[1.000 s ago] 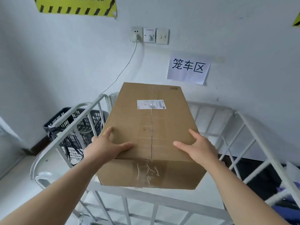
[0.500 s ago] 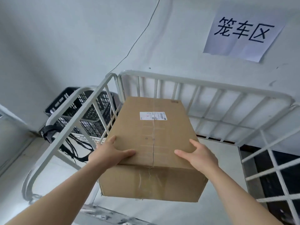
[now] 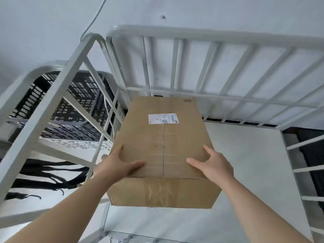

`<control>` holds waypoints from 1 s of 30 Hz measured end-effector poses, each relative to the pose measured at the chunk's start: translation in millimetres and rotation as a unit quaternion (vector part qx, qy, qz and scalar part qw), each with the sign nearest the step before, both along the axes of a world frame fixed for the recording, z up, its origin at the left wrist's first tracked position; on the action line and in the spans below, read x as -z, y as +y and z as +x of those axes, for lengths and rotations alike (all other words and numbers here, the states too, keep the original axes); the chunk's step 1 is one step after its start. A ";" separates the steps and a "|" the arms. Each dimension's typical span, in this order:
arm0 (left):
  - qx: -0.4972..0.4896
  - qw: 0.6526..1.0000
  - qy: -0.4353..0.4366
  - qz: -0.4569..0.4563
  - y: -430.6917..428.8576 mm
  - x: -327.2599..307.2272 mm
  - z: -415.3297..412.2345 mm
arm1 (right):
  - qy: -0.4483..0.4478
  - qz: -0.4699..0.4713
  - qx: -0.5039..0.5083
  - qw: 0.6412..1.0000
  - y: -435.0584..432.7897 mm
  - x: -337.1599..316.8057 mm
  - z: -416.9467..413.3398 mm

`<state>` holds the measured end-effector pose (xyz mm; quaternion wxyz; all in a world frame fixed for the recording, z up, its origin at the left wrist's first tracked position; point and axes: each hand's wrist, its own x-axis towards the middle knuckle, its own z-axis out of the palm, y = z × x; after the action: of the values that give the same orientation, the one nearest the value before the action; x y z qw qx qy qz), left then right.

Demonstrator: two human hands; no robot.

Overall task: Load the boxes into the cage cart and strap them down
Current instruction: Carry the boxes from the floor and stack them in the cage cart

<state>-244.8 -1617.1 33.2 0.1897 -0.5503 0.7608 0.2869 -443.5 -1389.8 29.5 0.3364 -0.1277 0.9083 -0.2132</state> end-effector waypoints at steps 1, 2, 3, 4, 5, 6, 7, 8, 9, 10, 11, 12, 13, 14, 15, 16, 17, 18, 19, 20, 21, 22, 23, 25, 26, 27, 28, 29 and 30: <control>-0.004 1.000 0.001 0.003 -5.0 16.8 -0.4 | 0.000 0.001 -0.002 1.000 -6.4 16.2 -1.8; -0.010 1.000 0.003 0.004 -9.7 33.9 -0.4 | 0.001 0.002 -0.005 1.000 -12.6 33.0 -3.3; -0.017 1.000 0.005 0.005 -14.2 50.9 -0.1 | 0.003 0.005 -0.007 1.000 -17.8 50.1 -4.0; -0.025 1.000 0.007 0.007 -18.3 67.9 0.4 | 0.004 0.008 -0.009 1.000 -22.5 67.4 -4.1; -0.032 0.999 0.011 0.012 -22.0 83.6 1.2 | 0.006 0.011 -0.010 1.000 -26.4 83.9 -3.5; -0.038 0.999 0.015 0.018 -25.5 99.0 2.6 | 0.007 0.014 -0.010 1.000 -29.9 100.5 -2.3; -0.041 0.999 0.017 0.020 -28.8 114.8 4.7 | 0.007 0.016 -0.010 1.000 -33.3 117.3 -0.8; -0.040 0.999 0.014 0.016 -31.7 129.9 7.4 | 0.007 0.018 -0.010 1.000 -36.6 133.2 1.0; -0.037 0.999 0.009 0.011 -34.2 144.4 10.3 | 0.008 0.021 -0.013 1.000 -39.7 148.7 2.7; -0.035 0.999 0.006 0.007 -36.1 158.4 13.4 | 0.009 0.023 -0.016 1.000 -42.6 163.4 4.8; -0.034 0.999 0.003 0.003 -37.8 171.0 16.7 | 0.011 0.024 -0.020 0.999 -45.0 176.6 7.5; -0.033 0.999 -0.001 0.002 -39.3 182.7 20.4 | 0.014 0.026 -0.025 0.999 -47.0 188.8 10.6; -0.030 1.000 -0.005 0.001 -41.1 193.3 24.3 | 0.015 0.028 -0.032 0.999 -48.3 200.2 14.3; -0.027 1.000 -0.006 0.002 -43.5 202.8 28.0 | 0.015 0.030 -0.040 0.999 -49.7 210.7 18.2; -0.022 1.000 -0.007 0.003 -46.3 211.6 31.8 | 0.011 0.033 -0.049 0.998 -50.7 220.4 22.5; -0.017 1.000 -0.007 0.004 -49.6 220.2 35.1 | 0.006 0.036 -0.056 0.998 -52.2 229.7 26.1; -0.014 1.000 -0.007 0.005 -53.2 228.1 37.5 | 0.002 0.037 -0.060 0.998 -54.2 238.2 29.0; -0.012 1.000 -0.005 0.005 -56.9 235.6 39.2 | 0.000 0.040 -0.064 0.997 -56.9 246.0 31.2; -0.013 1.000 -0.006 0.006 -60.7 242.8 40.6 | 0.000 0.043 -0.069 0.997 -59.7 253.4 33.0; -0.013 1.000 -0.007 0.006 -64.3 249.6 42.1 | 0.001 0.046 -0.076 0.996 -62.6 260.3 34.7; -0.013 1.000 -0.007 0.008 -67.3 255.8 43.3 | 0.001 0.049 -0.081 0.996 -65.4 266.7 36.3; -0.013 1.000 -0.006 0.011 -69.7 261.2 45.1 | -0.001 0.051 -0.083 0.995 -67.7 272.5 38.0; -0.015 1.000 -0.003 0.015 -71.5 266.0 47.0 | -0.004 0.052 -0.084 0.995 -69.6 277.9 39.8; -0.014 1.000 0.004 0.017 -74.1 275.8 51.8 | -0.004 0.052 -0.089 0.995 -73.1 288.4 43.5; -0.014 1.000 0.003 0.016 -74.5 280.3 54.2 | -0.002 0.053 -0.095 0.994 -74.9 292.6 45.2; -0.011 1.000 -0.003 0.015 -74.3 284.5 55.8 | 0.000 0.057 -0.101 0.993 -76.7 296.3 46.8; -0.006 1.000 -0.014 0.013 -74.2 289.1 57.3 | 0.002 0.060 -0.106 0.993 -78.1 299.9 48.2; -0.001 1.000 -0.028 0.014 -73.7 293.3 58.5 | 0.002 0.065 -0.112 0.992 -79.0 303.1 50.0; 0.003 0.999 -0.042 0.014 -72.8 297.2 59.7 | 0.002 0.070 -0.118 0.991 -79.1 306.2 52.2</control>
<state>-185.0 -1689.9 -264.0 0.2302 -0.5566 0.7500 0.2735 -391.3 -1468.8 -276.8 0.3652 -0.2108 0.9003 -0.1080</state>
